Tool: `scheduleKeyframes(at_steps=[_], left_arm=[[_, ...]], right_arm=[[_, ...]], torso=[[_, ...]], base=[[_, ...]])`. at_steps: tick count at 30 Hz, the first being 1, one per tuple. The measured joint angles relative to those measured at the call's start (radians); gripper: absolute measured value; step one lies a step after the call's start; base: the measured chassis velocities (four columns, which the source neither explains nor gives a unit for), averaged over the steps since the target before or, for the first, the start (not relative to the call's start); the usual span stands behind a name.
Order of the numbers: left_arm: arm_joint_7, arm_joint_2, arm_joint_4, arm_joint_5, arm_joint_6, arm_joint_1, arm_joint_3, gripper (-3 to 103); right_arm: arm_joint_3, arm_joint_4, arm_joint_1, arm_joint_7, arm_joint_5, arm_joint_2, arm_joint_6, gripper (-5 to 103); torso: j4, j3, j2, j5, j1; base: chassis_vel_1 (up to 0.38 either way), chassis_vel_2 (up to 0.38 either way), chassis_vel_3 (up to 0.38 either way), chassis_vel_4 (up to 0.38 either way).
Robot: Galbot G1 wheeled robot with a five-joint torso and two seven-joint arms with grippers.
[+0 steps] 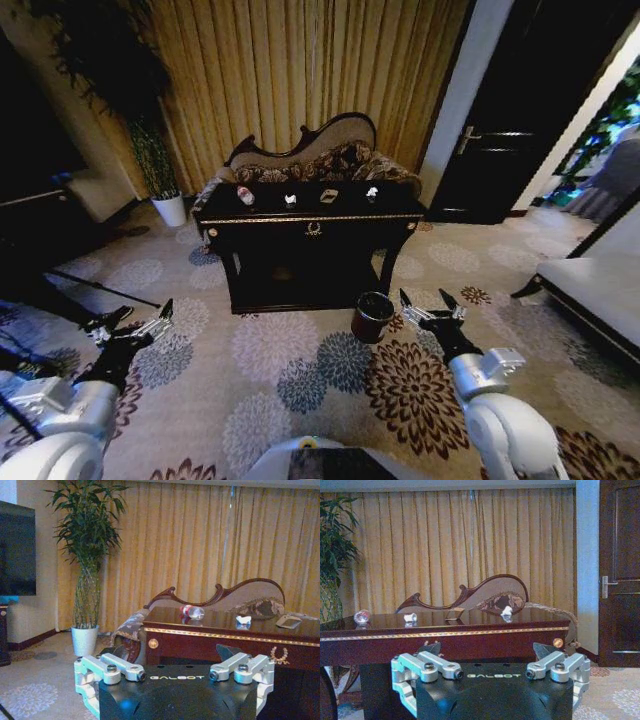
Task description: Move to the front of the table and place the trash on the table into the trash bin.
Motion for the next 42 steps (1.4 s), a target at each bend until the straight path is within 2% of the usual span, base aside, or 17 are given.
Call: scheduleKeyframes(at_steps=[16,42], left_arm=[[0.006,0.000,-0.019,-0.010,-0.002,0.006,-0.033,100],[0.012,0.012,-0.023,-0.016,0.017,0.001,-0.028,100]], right_arm=[[-0.007,0.004,0.004,0.001,0.001,0.000,0.001,100],[-0.025,-0.006,0.017,0.003,0.003,-0.001,0.002,100]], torso=[[-0.0003,0.000,0.000,-0.0002,0.000],[-0.0003,0.000,0.000,-0.0001,0.000]], base=[[-0.175,0.177,0.177,-0.179],[-0.178,0.177,0.181,-0.186]])
